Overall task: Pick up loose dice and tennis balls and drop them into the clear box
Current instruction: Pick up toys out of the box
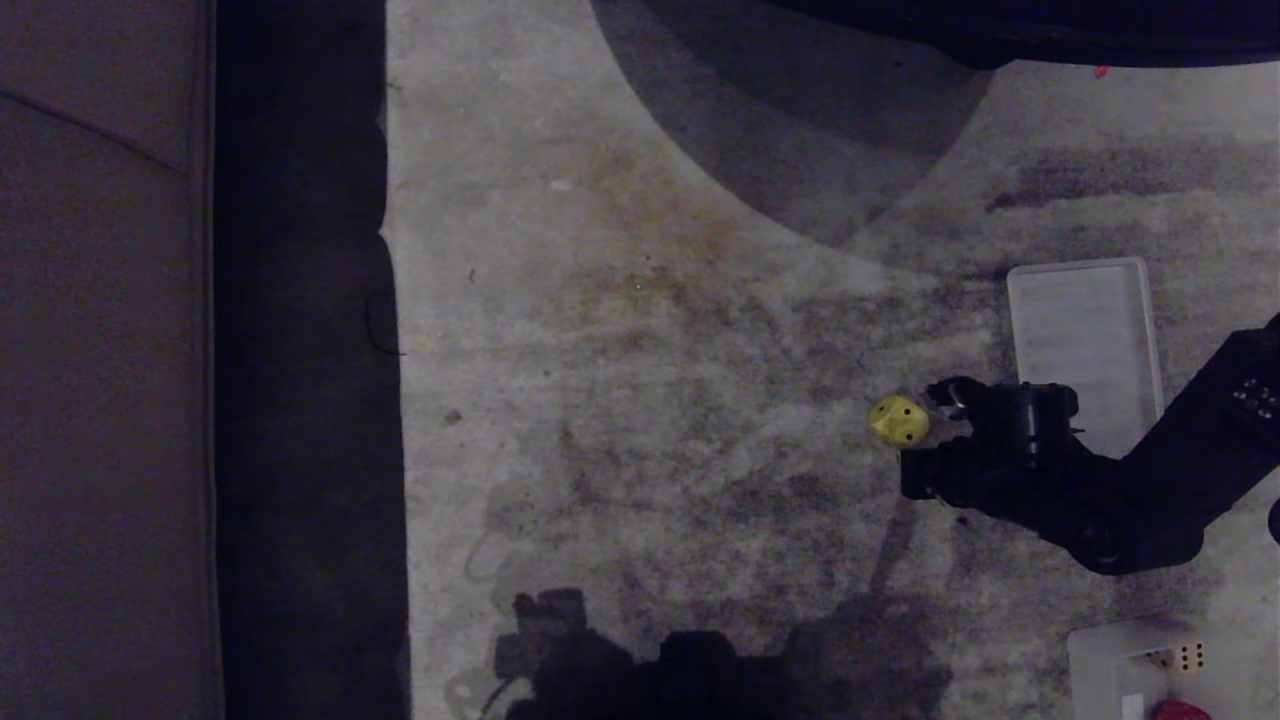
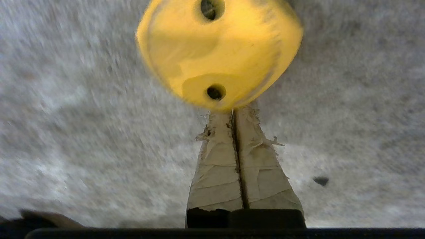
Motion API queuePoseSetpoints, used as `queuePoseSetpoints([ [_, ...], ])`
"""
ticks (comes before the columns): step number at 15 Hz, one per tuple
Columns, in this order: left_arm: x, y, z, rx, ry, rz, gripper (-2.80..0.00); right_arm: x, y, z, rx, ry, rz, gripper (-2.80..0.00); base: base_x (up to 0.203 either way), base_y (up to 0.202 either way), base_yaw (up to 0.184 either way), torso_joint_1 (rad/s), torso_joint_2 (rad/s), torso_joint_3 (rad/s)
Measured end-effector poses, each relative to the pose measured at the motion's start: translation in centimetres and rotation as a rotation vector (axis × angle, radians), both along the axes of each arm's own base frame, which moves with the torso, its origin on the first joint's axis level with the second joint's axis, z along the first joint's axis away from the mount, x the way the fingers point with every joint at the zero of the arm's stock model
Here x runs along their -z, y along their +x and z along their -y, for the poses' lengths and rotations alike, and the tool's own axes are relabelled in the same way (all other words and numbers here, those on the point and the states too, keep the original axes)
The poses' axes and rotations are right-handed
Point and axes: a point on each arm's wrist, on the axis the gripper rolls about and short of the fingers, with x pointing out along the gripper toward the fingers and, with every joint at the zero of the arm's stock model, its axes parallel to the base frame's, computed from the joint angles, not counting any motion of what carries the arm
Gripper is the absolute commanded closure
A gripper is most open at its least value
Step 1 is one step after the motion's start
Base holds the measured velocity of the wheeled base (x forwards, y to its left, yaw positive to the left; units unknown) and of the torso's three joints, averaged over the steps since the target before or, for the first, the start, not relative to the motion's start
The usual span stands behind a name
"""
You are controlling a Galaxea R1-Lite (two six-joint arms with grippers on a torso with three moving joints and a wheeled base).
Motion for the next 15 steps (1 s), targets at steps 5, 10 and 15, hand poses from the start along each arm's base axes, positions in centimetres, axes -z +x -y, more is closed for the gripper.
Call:
queuePoseSetpoints([
  [5, 0.0, 0.0, 0.0, 0.0, 0.0, 0.0, 0.0, -0.2, -1.0, 0.3, -0.006, -0.047, -0.038, -2.8, 0.0, 0.0, 0.0, 0.0, 0.0, 0.0],
  [10, 0.0, 0.0, 0.0, -0.001, 0.0, 0.0, 0.0, -1.7, -1.7, 0.2, -0.025, -0.024, -0.032, -2.8, 0.0, 0.0, 0.0, 0.0, 0.0, 0.0],
  [15, 0.0, 0.0, 0.0, 0.0, 0.0, 0.0, 0.0, -2.5, -1.4, -0.3, 0.051, 0.181, -0.035, -2.8, 0.0, 0.0, 0.0, 0.0, 0.0, 0.0],
])
